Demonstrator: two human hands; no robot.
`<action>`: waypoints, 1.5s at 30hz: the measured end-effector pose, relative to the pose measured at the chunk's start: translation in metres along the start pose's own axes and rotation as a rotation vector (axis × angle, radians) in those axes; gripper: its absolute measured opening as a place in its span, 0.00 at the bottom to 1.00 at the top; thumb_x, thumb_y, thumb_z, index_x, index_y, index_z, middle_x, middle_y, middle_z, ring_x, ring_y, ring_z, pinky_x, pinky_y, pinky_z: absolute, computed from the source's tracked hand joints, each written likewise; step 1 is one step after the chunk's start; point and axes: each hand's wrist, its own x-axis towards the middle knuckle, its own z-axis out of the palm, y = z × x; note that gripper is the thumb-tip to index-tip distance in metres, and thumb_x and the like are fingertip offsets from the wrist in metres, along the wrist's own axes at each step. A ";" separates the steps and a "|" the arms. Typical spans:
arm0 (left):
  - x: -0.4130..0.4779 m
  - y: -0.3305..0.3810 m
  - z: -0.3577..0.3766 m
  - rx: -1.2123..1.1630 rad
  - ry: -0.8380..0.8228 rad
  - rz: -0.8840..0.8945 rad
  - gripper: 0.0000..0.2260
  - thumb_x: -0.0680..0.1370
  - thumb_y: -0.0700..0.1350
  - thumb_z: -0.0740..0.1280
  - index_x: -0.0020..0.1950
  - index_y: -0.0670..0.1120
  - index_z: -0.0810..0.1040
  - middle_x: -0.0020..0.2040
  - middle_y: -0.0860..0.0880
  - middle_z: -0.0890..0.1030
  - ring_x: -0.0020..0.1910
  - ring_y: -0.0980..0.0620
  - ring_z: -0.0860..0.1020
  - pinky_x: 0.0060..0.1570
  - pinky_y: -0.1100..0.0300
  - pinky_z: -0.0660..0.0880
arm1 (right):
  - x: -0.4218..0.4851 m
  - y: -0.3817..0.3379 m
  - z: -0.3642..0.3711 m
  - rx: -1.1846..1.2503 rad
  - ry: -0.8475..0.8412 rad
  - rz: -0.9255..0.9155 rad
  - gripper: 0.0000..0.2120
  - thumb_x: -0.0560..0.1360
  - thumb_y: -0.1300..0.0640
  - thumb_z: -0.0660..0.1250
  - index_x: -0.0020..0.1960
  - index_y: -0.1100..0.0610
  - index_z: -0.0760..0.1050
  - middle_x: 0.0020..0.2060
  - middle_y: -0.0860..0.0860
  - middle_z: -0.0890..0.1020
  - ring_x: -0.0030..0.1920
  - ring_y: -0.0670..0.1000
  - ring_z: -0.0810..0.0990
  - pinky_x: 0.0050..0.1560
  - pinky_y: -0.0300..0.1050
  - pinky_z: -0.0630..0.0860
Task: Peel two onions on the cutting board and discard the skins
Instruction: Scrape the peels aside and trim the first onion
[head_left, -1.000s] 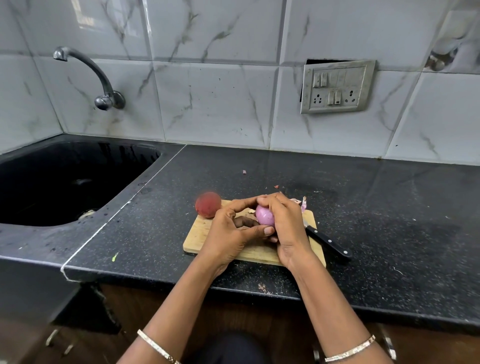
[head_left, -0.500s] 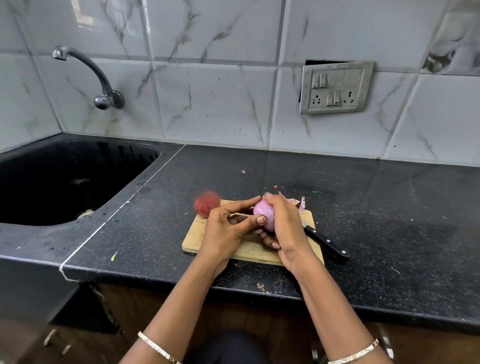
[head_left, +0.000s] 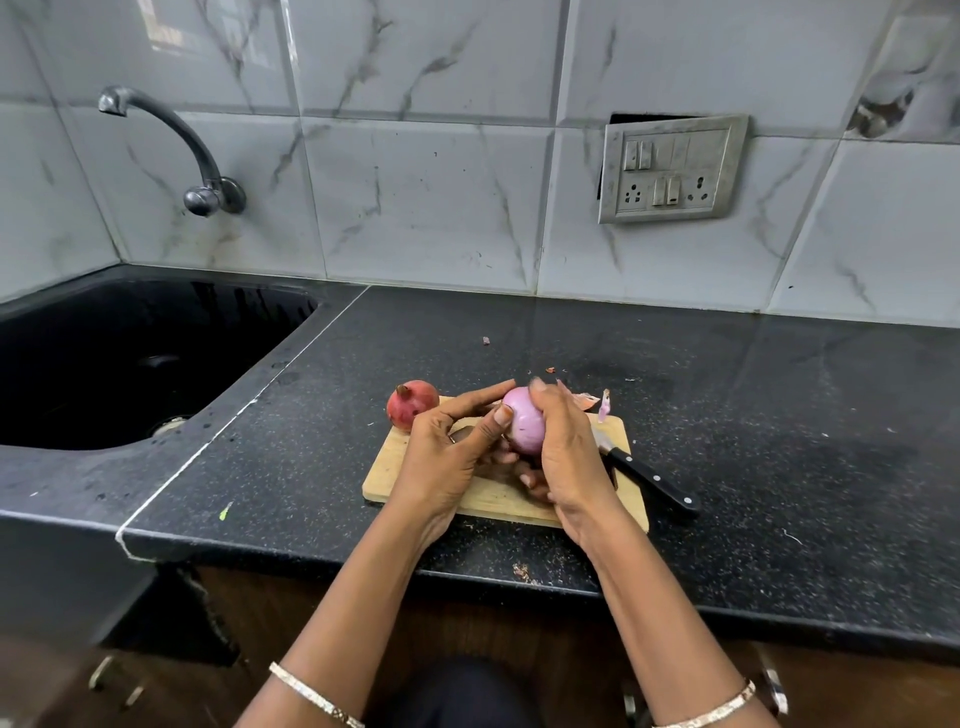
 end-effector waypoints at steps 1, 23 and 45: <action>0.000 0.000 0.000 0.034 -0.020 0.015 0.17 0.76 0.45 0.72 0.64 0.45 0.82 0.53 0.44 0.86 0.43 0.46 0.83 0.46 0.57 0.82 | 0.000 0.000 0.001 0.012 0.024 0.001 0.18 0.84 0.41 0.55 0.45 0.51 0.76 0.30 0.58 0.75 0.22 0.49 0.66 0.22 0.35 0.59; 0.002 -0.007 -0.003 0.181 0.026 0.139 0.12 0.79 0.49 0.69 0.60 0.51 0.86 0.54 0.44 0.84 0.59 0.49 0.78 0.64 0.55 0.73 | -0.009 -0.007 -0.001 0.004 -0.015 0.005 0.32 0.81 0.31 0.47 0.35 0.45 0.81 0.29 0.58 0.76 0.20 0.47 0.68 0.19 0.33 0.61; 0.002 -0.007 0.004 0.305 0.083 0.101 0.21 0.86 0.56 0.55 0.56 0.48 0.86 0.48 0.47 0.87 0.47 0.50 0.85 0.48 0.55 0.81 | -0.002 0.006 0.000 -0.154 -0.052 -0.043 0.36 0.73 0.23 0.56 0.55 0.52 0.82 0.49 0.52 0.87 0.52 0.49 0.86 0.60 0.50 0.79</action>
